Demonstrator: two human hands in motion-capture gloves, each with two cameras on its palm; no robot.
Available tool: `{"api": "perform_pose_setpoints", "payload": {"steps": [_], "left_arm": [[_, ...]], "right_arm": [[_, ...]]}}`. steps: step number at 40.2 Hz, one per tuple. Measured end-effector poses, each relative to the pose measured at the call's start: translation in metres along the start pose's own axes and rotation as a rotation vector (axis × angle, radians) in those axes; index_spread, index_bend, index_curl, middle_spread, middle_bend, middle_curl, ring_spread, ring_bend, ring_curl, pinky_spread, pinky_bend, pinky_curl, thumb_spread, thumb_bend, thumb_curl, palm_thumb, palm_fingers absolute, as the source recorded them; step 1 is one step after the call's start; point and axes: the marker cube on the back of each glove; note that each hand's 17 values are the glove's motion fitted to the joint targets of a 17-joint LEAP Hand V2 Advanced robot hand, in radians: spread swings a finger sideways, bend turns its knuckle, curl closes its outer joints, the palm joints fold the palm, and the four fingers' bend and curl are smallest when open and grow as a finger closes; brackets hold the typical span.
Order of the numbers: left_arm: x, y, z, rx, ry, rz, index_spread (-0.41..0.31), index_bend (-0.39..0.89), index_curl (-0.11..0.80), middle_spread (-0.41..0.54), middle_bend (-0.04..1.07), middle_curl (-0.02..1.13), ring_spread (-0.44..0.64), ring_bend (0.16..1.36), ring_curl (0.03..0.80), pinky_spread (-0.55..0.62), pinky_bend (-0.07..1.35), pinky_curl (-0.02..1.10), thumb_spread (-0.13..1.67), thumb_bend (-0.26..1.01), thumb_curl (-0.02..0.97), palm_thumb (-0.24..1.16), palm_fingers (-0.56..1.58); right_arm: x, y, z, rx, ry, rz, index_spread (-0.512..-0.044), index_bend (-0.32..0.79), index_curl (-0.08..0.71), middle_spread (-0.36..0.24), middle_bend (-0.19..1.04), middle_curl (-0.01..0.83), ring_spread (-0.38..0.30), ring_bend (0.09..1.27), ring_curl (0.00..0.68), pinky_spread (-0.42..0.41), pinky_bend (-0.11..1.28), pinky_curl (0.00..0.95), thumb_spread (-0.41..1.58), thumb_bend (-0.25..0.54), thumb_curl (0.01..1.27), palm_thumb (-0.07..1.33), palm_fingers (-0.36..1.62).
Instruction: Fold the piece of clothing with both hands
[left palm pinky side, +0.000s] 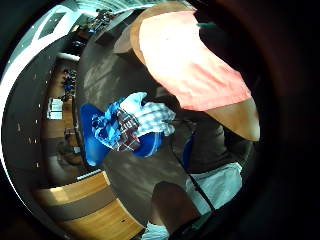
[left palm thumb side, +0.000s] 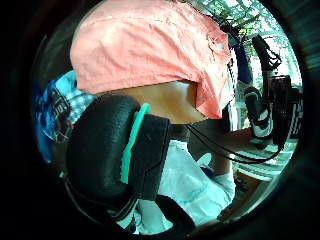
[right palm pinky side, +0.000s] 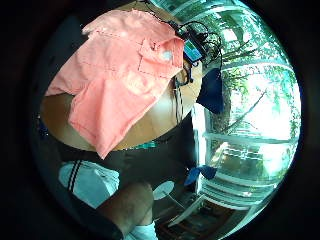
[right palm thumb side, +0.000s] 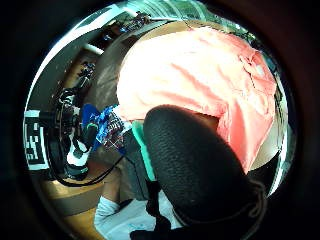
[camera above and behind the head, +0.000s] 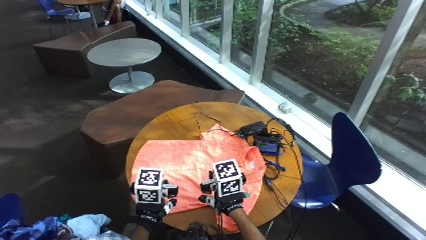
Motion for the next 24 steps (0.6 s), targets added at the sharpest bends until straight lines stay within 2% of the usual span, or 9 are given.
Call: {"api": "perform_pose_setpoints", "payload": {"steps": [10, 20, 24], "left_arm": [[0.006, -0.003, 0.031, 0.005, 0.032, -0.003, -0.082, 0.11, 0.139, 0.066, 0.28, 0.32, 0.24, 0.7, 0.277, 0.3, 0.65, 0.28, 1.2, -0.02, 0.179, 0.02, 0.21], [0.013, -0.017, 0.084, -0.102, 0.017, -0.014, -0.076, 0.09, 0.146, 0.081, 0.26, 0.34, 0.24, 0.74, 0.293, 0.29, 0.7, 0.3, 1.16, -0.01, 0.213, 0.04, 0.16], [0.012, -0.025, 0.106, -0.139, 0.015, -0.02, -0.075, 0.09, 0.149, 0.088, 0.26, 0.35, 0.24, 0.75, 0.295, 0.29, 0.71, 0.31, 1.15, -0.01, 0.225, 0.05, 0.15]], "right_arm": [[0.021, 0.004, 0.039, -0.021, -0.014, 0.05, -0.385, 0.12, 0.209, -0.012, 0.2, 0.272, 0.16, 0.31, 0.194, 0.292, 0.45, 0.291, 1.17, -0.014, 0.22, 0.2, 0.11], [0.04, 0.0, 0.096, -0.156, -0.039, 0.103, -0.371, 0.1, 0.191, 0.014, 0.2, 0.298, 0.176, 0.34, 0.219, 0.292, 0.52, 0.325, 1.1, -0.021, 0.26, 0.23, 0.06], [0.044, -0.003, 0.117, -0.217, -0.069, 0.107, -0.365, 0.08, 0.178, 0.023, 0.18, 0.3, 0.183, 0.36, 0.227, 0.279, 0.6, 0.349, 1.08, -0.024, 0.27, 0.23, 0.08]]}}
